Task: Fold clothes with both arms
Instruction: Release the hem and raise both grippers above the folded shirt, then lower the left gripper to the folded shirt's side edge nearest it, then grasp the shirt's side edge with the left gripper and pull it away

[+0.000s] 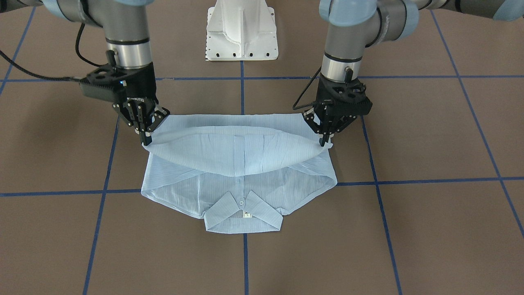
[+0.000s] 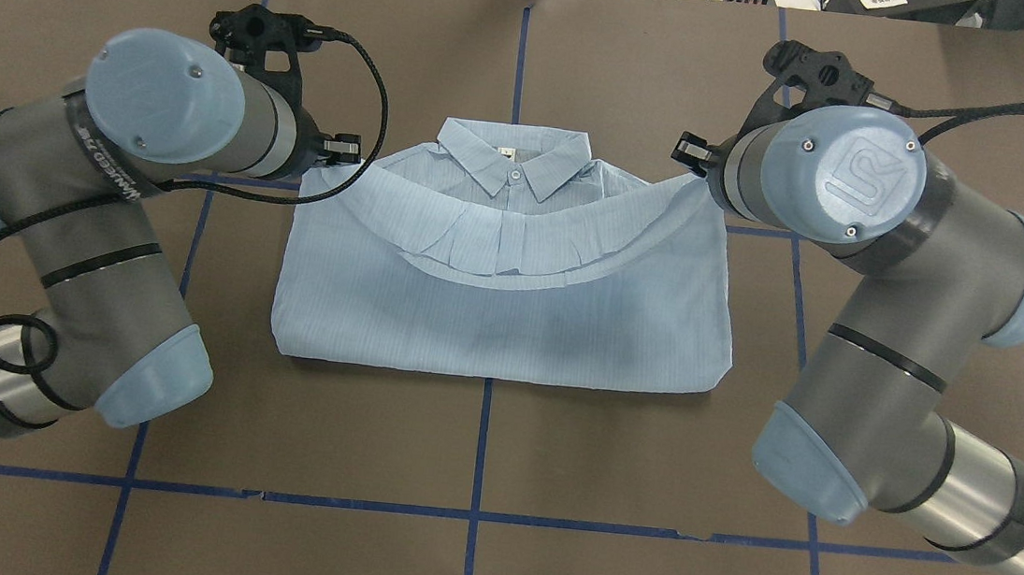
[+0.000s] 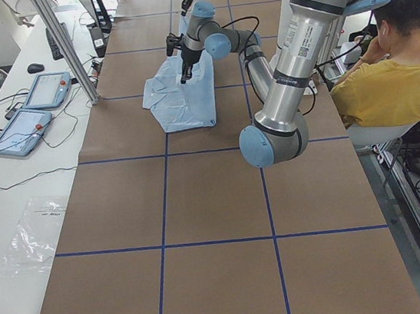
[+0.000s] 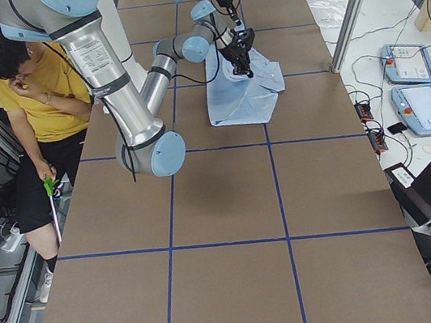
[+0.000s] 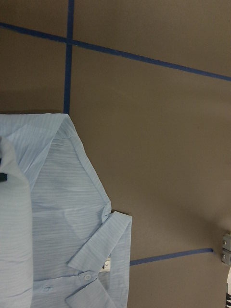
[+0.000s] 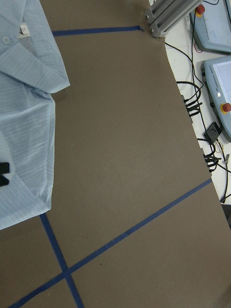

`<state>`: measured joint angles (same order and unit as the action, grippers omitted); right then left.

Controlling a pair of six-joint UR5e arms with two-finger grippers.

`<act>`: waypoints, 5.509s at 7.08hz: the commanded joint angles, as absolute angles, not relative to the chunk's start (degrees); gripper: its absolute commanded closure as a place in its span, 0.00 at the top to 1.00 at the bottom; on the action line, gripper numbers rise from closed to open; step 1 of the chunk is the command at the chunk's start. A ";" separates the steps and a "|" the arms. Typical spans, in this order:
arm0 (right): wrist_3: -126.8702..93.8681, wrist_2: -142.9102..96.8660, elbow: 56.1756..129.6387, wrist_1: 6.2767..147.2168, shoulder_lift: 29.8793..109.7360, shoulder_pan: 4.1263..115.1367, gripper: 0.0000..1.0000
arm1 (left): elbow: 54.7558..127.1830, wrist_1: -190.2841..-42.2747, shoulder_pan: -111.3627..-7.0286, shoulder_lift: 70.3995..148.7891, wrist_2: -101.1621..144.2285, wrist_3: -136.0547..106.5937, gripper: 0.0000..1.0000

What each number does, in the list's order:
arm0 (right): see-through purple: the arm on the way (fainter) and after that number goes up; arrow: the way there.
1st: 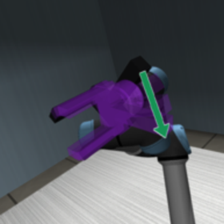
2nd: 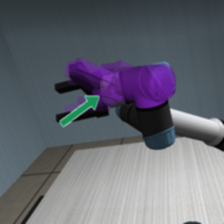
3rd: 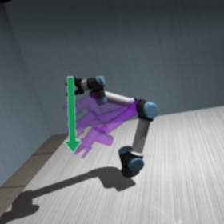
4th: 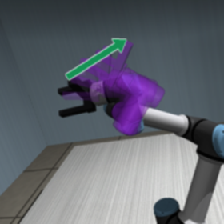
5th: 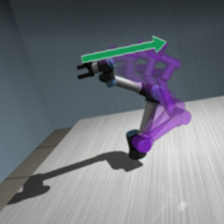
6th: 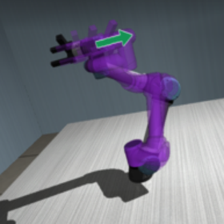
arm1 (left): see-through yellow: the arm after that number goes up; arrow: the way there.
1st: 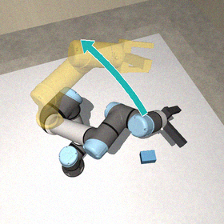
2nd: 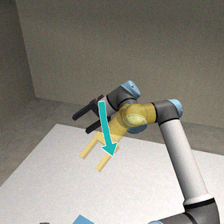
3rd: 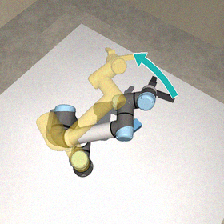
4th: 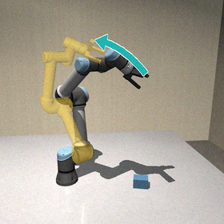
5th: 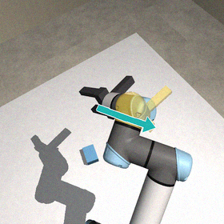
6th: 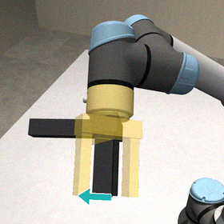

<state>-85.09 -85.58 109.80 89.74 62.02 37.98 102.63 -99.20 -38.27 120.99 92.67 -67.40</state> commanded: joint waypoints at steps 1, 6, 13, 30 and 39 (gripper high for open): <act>-82.79 -85.43 99.53 80.80 61.96 39.81 0.00 | 89.17 -110.27 -38.32 123.82 90.18 -67.41 0.00; -82.79 -84.90 91.14 73.21 61.35 39.29 0.00 | 83.32 -113.38 -38.32 124.01 89.21 -67.32 0.00; -75.79 -88.48 92.01 73.30 61.88 40.85 1.00 | 88.03 -116.81 -39.20 121.30 98.37 -56.71 1.00; -74.26 -90.79 95.27 73.13 63.63 41.40 1.00 | 107.75 -116.98 -31.15 98.90 97.03 -61.30 0.00; -77.95 -90.62 96.86 73.30 60.12 37.09 1.00 | 54.76 -124.63 -55.62 135.18 94.48 -38.37 0.00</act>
